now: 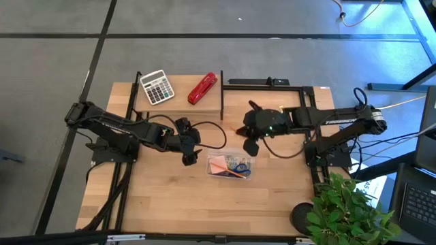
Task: Pack school essentials
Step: Put the orange pencil into the transparent supply box
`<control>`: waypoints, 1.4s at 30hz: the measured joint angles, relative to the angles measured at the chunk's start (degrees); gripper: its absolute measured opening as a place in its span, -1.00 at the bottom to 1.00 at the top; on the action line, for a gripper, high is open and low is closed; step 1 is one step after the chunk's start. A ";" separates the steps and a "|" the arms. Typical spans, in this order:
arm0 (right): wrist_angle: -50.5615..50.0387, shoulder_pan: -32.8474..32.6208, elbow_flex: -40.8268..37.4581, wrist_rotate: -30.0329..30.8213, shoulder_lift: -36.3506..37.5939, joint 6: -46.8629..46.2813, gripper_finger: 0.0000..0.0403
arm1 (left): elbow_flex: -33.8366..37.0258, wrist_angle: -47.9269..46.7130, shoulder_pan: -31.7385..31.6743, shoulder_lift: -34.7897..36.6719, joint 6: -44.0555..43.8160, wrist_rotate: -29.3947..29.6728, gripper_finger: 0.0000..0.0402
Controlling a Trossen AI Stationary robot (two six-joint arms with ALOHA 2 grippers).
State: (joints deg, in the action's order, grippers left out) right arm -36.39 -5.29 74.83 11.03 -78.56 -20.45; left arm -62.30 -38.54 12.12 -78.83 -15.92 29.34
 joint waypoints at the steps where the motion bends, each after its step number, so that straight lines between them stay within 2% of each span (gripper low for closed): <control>1: 0.76 -1.04 -0.11 0.04 -0.02 0.09 -0.92 | 0.00 0.00 -0.01 0.00 0.00 0.00 0.96; 8: 3.83 -7.48 -0.15 1.35 -1.25 -0.41 -0.92 | 0.00 0.00 0.04 0.00 0.11 0.22 0.96; 13: 5.37 -11.42 -0.20 1.38 -3.80 -1.43 -0.92 | 0.02 -0.10 0.04 0.20 1.86 2.69 0.96; 23: 6.95 -16.96 -0.22 2.58 -9.34 -6.14 -0.92 | 0.00 -0.25 0.04 6.09 4.72 3.50 0.96; 31: 8.90 -17.30 -0.24 2.62 -17.11 -6.07 -0.92 | 0.00 0.04 2.16 8.20 4.76 2.90 0.96; 37: 8.80 -16.68 -0.24 2.75 -21.41 -5.99 -0.92 | 0.00 2.04 5.72 8.20 7.47 -3.82 0.96; 42: 8.41 -15.67 -0.24 4.46 -23.24 -4.62 -0.92 | 0.00 3.18 8.16 8.20 7.42 -5.84 0.96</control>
State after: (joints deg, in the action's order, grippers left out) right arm -27.98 -20.96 74.59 15.49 -101.80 -25.07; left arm -62.30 -35.36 20.28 -70.63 -8.51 23.50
